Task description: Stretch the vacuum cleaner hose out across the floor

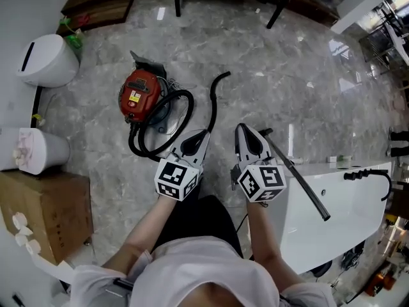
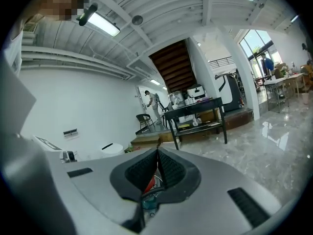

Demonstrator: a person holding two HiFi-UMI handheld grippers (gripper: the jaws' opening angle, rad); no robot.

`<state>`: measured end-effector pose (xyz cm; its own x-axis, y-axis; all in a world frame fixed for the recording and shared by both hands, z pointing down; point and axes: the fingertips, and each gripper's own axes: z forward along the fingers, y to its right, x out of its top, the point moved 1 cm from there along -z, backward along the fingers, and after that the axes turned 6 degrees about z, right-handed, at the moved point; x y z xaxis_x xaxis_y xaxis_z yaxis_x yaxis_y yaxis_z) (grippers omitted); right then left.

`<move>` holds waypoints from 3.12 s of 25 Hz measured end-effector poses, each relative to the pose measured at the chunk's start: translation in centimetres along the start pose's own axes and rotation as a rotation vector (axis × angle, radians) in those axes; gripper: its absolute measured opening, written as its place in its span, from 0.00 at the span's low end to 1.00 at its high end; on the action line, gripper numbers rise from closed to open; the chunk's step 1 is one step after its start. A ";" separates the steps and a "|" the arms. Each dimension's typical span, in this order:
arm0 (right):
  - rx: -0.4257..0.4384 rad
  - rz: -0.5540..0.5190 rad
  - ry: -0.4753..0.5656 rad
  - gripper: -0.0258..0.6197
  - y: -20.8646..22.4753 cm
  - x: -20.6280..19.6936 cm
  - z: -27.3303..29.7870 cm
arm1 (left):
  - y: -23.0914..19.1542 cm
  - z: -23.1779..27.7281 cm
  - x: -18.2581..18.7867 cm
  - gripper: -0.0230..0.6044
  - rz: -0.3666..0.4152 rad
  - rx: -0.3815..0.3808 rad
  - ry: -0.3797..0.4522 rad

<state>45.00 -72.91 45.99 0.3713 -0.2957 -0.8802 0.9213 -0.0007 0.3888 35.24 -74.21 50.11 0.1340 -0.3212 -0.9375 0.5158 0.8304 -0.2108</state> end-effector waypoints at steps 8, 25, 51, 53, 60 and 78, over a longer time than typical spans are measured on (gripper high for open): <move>0.054 -0.025 -0.031 0.06 5.3 2.7 3.7 | -0.2 5.2 -0.4 0.05 0.000 -0.003 -0.041; 0.061 0.037 -0.082 0.06 17.3 -5.8 15.1 | -5.3 15.9 -10.6 0.05 0.009 0.018 -0.105; 0.108 0.017 -0.207 0.06 38.0 -41.1 37.9 | -20.2 35.5 -47.0 0.05 -0.025 -0.010 -0.079; 0.112 0.000 -0.218 0.06 39.3 -43.4 39.7 | -21.4 36.9 -49.4 0.05 -0.025 -0.019 -0.075; 0.101 0.084 -0.264 0.06 44.1 -50.9 46.7 | -24.4 42.1 -56.5 0.05 -0.016 -0.034 -0.117; -0.060 -0.158 -0.625 0.44 46.4 -64.6 51.2 | -21.5 45.1 -69.3 0.67 -0.181 -0.237 -0.450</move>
<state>57.83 -102.75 134.84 0.1105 -0.7967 -0.5942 0.9708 -0.0414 0.2361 52.99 -90.35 132.06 0.4367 -0.5889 -0.6800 0.3664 0.8068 -0.4635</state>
